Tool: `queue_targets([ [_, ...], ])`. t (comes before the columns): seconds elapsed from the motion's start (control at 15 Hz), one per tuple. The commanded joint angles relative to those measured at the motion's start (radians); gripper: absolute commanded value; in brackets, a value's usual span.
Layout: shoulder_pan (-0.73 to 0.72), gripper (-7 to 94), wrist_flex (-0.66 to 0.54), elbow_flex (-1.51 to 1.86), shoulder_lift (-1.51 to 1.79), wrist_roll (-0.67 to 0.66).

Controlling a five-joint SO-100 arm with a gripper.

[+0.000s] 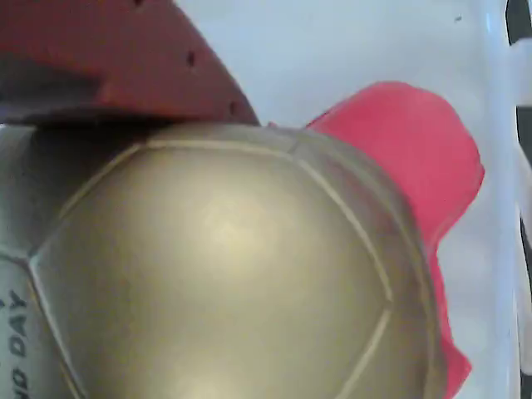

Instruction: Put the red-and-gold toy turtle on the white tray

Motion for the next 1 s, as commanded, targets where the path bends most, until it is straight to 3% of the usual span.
queue_targets([
  [0.0,0.021,59,0.002,-0.011,0.055,-0.009],
  [0.13,0.029,65,0.000,-0.014,0.055,-0.014],
  [0.67,0.034,64,0.000,-0.015,0.078,-0.015],
  [0.73,0.035,60,-0.009,-0.015,0.092,-0.009],
  [0.93,0.048,23,-0.120,0.043,0.199,0.034],
])
